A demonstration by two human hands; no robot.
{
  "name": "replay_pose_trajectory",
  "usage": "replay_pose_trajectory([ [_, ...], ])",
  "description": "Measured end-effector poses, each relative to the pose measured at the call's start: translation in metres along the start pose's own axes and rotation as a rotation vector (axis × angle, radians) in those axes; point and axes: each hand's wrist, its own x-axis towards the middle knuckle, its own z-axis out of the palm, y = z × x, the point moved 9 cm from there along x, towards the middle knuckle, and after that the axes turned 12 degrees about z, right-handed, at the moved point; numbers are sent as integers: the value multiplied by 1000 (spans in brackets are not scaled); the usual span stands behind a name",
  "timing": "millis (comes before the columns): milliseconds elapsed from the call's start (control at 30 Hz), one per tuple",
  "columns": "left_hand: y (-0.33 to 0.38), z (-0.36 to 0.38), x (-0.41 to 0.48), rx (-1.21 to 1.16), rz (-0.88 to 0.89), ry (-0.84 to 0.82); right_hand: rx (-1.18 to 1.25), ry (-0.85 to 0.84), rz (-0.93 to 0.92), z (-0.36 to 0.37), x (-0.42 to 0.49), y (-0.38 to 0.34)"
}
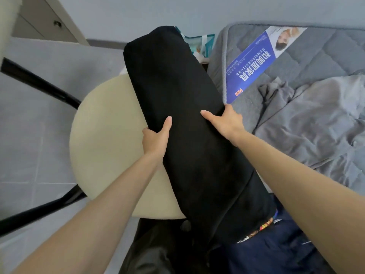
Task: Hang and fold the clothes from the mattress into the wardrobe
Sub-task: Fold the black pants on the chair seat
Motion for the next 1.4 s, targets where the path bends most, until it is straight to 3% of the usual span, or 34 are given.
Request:
replay_pose_trajectory([
  [233,31,-6,-3,-191,-91,-90,453,-156,93,-23,-21,-20],
  [567,275,-75,-48,-305,337,-23,721,-99,-158,-150,-120,-160],
  [700,316,-93,-80,-252,441,7,718,-89,-207,-181,-151,-178],
  [867,278,-97,-115,-32,443,-44,495,-173,-136,-150,-165,-131],
  [1167,69,-76,-123,234,151,-174,322,-280,220,-32,-146,60],
  [1267,28,-69,-123,261,124,-205,363,-280,183,-10,-145,85],
  [1400,24,-68,-116,195,213,-159,450,-207,31,-3,-145,74],
])
